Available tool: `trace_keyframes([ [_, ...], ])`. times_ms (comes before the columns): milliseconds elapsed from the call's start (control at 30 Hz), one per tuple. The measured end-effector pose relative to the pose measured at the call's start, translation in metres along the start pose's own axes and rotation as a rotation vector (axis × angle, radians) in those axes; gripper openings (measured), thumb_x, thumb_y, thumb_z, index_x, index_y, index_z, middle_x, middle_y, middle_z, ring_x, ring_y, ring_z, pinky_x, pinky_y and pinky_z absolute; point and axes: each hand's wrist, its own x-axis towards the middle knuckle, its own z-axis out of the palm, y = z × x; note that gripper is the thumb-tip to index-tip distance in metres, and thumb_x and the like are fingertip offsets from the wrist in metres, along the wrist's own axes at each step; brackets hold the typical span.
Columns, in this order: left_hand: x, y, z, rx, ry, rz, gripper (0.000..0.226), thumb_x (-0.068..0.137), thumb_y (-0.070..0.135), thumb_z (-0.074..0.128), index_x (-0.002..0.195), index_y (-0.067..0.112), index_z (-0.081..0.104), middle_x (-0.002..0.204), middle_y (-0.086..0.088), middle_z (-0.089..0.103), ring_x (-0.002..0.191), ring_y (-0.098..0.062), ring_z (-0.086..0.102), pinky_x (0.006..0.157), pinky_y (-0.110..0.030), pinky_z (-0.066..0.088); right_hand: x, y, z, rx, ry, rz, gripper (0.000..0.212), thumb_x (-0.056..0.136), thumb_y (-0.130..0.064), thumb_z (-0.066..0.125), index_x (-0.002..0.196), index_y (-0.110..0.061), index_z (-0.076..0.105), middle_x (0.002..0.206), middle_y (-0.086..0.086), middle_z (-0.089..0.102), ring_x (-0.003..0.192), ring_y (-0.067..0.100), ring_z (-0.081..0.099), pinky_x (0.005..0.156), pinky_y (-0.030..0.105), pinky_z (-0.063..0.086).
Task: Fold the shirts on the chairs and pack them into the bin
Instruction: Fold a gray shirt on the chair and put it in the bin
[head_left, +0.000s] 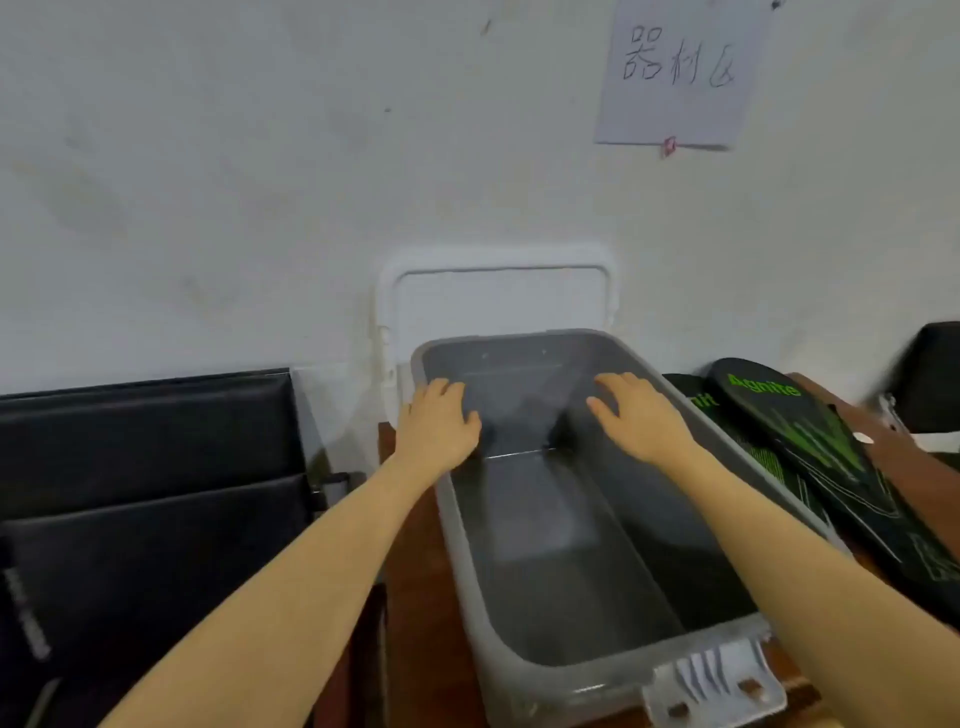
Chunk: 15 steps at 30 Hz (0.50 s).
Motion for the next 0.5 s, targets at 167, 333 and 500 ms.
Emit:
trace_keyframes([
  [167, 0.005, 0.014, 0.035, 0.061, 0.005, -0.267, 0.06, 0.093, 0.038, 0.046, 0.142, 0.006, 0.028, 0.148, -0.02, 0.026, 0.132, -0.037, 0.027, 0.107, -0.045, 0.03, 0.011, 0.063, 0.012, -0.176, -0.061, 0.101, 0.058, 0.097, -0.049, 0.041, 0.146, -0.018, 0.034, 0.147, 0.013, 0.037, 0.132, 0.036, 0.036, 0.106, 0.045, 0.03],
  [333, 0.009, 0.02, 0.044, 0.085, 0.005, -0.407, 0.066, 0.095, 0.036, 0.046, 0.145, 0.003, 0.02, 0.147, -0.024, 0.025, 0.131, -0.039, 0.032, 0.102, -0.044, 0.033, 0.017, 0.09, 0.025, -0.329, -0.146, 0.211, 0.072, 0.093, -0.064, 0.028, 0.151, -0.024, 0.014, 0.155, 0.021, 0.016, 0.137, 0.043, 0.025, 0.11, 0.049, 0.023],
  [500, 0.001, 0.022, 0.039, 0.098, -0.036, -0.515, 0.056, 0.095, 0.034, 0.046, 0.14, 0.01, 0.023, 0.129, -0.021, 0.042, 0.097, -0.033, 0.053, 0.067, -0.035, 0.039, 0.023, 0.092, 0.024, -0.387, -0.105, 0.251, 0.077, 0.092, -0.066, 0.029, 0.151, -0.02, 0.015, 0.139, 0.026, 0.037, 0.119, 0.041, 0.045, 0.095, 0.043, 0.038],
])
